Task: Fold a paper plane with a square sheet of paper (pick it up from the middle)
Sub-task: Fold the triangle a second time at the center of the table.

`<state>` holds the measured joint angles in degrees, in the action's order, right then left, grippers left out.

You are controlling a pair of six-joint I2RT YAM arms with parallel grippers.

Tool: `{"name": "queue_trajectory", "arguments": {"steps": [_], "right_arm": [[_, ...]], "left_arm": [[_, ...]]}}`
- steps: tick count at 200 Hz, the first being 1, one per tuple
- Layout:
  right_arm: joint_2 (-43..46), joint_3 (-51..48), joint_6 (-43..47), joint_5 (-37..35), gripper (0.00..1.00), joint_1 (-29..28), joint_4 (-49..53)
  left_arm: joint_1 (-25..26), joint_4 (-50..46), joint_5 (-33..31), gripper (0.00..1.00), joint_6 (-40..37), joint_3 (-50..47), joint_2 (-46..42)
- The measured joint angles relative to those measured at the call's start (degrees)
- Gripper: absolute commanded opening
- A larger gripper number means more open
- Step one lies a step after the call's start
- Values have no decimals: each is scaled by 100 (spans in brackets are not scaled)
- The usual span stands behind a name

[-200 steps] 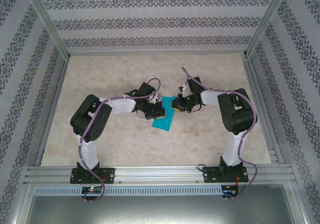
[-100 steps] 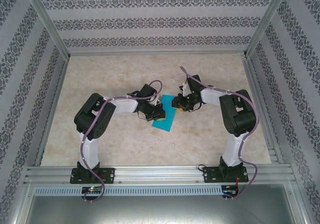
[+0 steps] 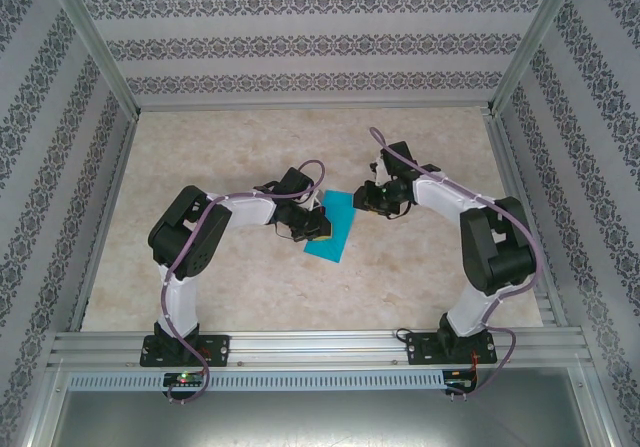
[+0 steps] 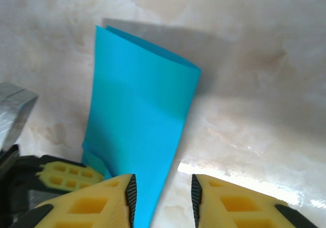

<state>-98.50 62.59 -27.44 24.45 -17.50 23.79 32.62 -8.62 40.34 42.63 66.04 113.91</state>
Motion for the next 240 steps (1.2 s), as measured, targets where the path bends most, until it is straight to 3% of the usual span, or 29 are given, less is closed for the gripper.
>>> {"name": "queue_trajectory", "arguments": {"steps": [56, 240], "right_arm": [[-514, 92, -214, 350, 18, -28, -400], [-1266, 317, -63, 450, 11, -142, -455]], "left_arm": [[0, 0, 0, 7, 0, 0, 0], [2, -114, 20, 7, -4, 442, 210]]}}
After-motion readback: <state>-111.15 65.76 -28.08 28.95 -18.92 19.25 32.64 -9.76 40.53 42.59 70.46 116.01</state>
